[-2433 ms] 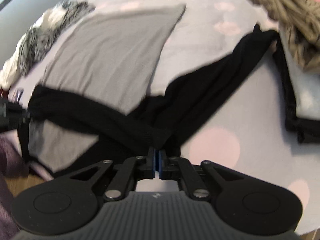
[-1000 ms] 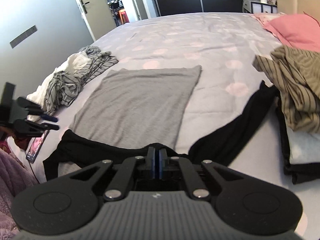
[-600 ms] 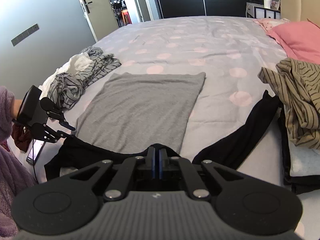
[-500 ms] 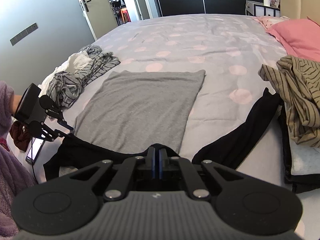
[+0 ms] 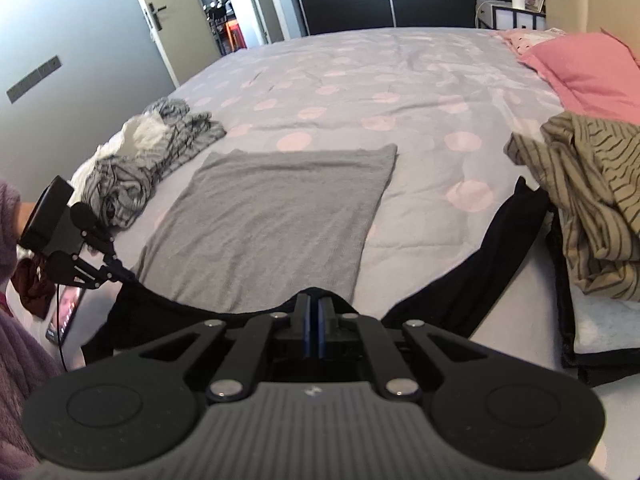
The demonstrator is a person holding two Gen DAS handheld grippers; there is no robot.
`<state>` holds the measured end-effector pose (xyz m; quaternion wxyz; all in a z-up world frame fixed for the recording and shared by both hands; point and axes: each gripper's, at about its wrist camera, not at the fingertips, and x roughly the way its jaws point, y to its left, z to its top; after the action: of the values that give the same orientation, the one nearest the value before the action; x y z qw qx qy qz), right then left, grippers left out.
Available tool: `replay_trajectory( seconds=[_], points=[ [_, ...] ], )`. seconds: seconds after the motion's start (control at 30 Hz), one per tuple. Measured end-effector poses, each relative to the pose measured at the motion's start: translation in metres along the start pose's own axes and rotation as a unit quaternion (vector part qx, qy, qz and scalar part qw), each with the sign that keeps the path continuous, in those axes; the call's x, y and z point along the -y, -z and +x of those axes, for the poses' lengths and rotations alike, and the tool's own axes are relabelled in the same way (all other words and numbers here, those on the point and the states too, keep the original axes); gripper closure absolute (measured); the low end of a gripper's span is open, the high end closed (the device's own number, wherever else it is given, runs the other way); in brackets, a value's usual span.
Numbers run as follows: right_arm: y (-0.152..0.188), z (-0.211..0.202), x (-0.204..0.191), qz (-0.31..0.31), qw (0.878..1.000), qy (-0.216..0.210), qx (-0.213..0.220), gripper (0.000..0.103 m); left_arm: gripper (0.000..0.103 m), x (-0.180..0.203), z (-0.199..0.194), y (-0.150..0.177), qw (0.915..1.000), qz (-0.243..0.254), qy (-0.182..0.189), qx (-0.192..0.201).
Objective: Fold clothes
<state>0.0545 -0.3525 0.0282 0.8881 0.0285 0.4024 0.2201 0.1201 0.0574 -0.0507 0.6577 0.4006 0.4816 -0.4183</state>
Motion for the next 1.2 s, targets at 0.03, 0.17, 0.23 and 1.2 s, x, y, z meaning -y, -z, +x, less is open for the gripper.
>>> replay_trajectory(
  seconds=[0.03, 0.17, 0.23, 1.2],
  points=[
    [-0.005, -0.001, -0.002, -0.003, 1.000, 0.002, 0.002, 0.098, 0.100, -0.003, -0.006, 0.006, 0.9999, -0.013, -0.002, 0.008],
    [-0.038, -0.001, -0.016, -0.037, 0.999, 0.020, 0.006, 0.098, 0.100, -0.014, -0.022, 0.029, 0.9983, -0.048, -0.019, 0.027],
    [-0.064, 0.007, -0.028, -0.070, 0.997, 0.032, 0.004, 0.098, 0.100, -0.019, -0.026, 0.038, 0.9972, -0.063, -0.024, 0.032],
    [-0.298, 0.455, -0.247, -0.342, 0.935, 0.049, -0.083, 0.098, 0.103, -0.046, 0.006, 0.085, 0.9925, -0.120, 0.018, 0.015]
  ],
)
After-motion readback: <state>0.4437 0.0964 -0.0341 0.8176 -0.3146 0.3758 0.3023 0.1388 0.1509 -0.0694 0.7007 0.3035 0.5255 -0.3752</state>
